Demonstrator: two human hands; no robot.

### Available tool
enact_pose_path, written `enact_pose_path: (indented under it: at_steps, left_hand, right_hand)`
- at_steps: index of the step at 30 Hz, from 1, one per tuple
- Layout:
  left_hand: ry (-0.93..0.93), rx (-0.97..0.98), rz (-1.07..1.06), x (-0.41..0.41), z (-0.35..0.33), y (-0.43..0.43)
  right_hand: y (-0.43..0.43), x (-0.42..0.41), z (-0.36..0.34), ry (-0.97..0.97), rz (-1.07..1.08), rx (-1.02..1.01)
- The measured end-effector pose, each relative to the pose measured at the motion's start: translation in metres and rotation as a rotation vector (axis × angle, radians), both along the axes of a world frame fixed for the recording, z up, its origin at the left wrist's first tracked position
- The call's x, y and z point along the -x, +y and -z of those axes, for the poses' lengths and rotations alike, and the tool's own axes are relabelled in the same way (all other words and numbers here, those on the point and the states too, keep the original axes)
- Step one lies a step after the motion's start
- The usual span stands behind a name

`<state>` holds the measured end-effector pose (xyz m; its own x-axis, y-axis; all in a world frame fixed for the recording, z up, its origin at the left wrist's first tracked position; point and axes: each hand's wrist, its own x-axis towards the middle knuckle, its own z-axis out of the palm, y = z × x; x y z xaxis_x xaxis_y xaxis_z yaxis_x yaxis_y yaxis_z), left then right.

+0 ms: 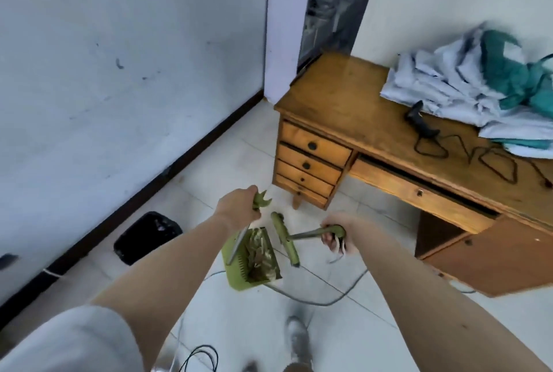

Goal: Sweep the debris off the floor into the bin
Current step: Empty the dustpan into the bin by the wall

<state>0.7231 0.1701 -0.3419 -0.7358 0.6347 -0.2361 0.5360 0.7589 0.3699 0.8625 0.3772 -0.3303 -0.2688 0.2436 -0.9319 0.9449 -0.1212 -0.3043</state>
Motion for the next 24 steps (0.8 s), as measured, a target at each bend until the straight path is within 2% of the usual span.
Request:
enact_pose_path:
  at_steps: [6,12,18,24]
  left_hand:
    - [0.151,0.074,-0.189,0.064,-0.026,-0.040]
    - [0.238,0.154,-0.458,0.109,-0.079,-0.087]
    - [0.292,0.120,-0.729,0.115,-0.125,-0.127]
    - [0.342,0.201,-0.776,0.115,-0.141,-0.157]
  right_hand:
    - [-0.017,0.112,-0.010,0.083,-0.111,0.057]
    - [-0.028,0.210,-0.029,0.172,-0.386,0.055]
    - [-0.051,0.259,-0.054,0.248,-0.545,0.068]
    - [-0.092,0.292,-0.062,0.276,-0.578,0.115]
